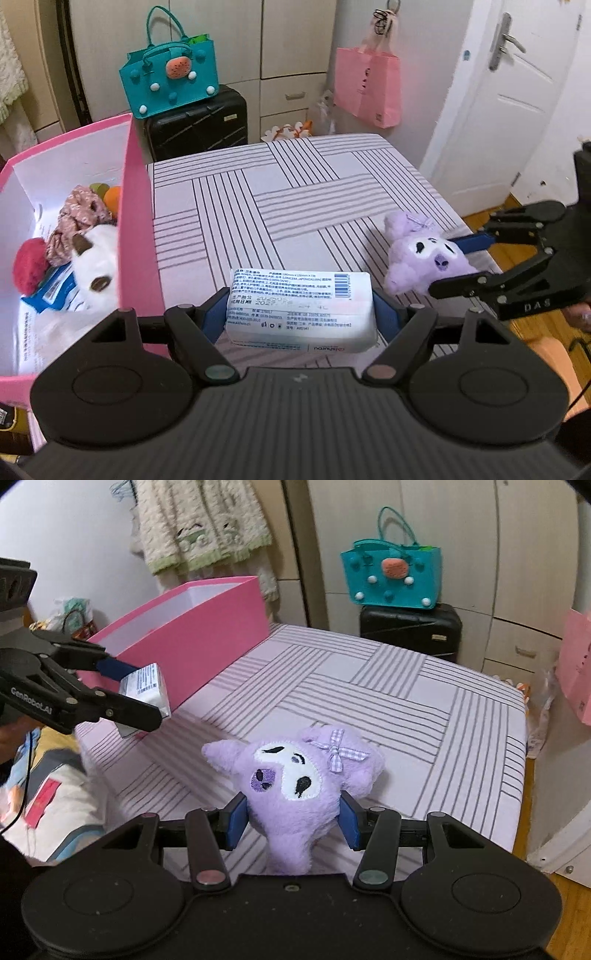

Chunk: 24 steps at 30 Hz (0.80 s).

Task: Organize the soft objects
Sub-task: 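Lift the packet with the left tool while the right tool carries the plush over the box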

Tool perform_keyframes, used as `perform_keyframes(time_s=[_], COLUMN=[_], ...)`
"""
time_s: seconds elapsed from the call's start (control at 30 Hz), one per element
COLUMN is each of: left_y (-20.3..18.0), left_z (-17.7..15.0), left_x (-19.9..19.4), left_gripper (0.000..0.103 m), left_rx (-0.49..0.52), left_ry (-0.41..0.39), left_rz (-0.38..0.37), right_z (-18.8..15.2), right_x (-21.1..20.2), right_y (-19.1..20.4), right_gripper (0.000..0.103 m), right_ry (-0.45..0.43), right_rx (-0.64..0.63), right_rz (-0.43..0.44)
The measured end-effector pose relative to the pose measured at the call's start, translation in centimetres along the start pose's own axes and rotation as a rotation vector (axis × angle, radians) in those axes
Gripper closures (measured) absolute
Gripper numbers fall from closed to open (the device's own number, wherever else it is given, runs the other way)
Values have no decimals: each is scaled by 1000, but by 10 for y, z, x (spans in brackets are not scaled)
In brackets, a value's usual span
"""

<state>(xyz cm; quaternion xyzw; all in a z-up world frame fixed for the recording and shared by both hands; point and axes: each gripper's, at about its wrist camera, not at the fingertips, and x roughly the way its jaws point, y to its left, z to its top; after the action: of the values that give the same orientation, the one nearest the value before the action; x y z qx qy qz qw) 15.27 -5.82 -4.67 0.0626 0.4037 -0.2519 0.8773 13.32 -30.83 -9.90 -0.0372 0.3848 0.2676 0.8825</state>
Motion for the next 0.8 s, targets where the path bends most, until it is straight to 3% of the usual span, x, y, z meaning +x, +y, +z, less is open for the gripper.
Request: perform_keyframes(time_s=[0.23, 0.43, 0.8], left_y=[11, 31, 84], left_z=[-9, -18, -33], left_x=[-37, -77, -147], left_gripper=[25, 25, 25], left_rx=[9, -20, -65], left_ry=[31, -21, -143], left_rz=[-50, -64, 23], right_z=[15, 32, 78], right_x=[-20, -29, -38], right_y=[34, 66, 129], right_gripper=[47, 47, 47], right_ry=[34, 46, 8], right_rx=[-45, -95, -232], right_rz=[22, 57, 105])
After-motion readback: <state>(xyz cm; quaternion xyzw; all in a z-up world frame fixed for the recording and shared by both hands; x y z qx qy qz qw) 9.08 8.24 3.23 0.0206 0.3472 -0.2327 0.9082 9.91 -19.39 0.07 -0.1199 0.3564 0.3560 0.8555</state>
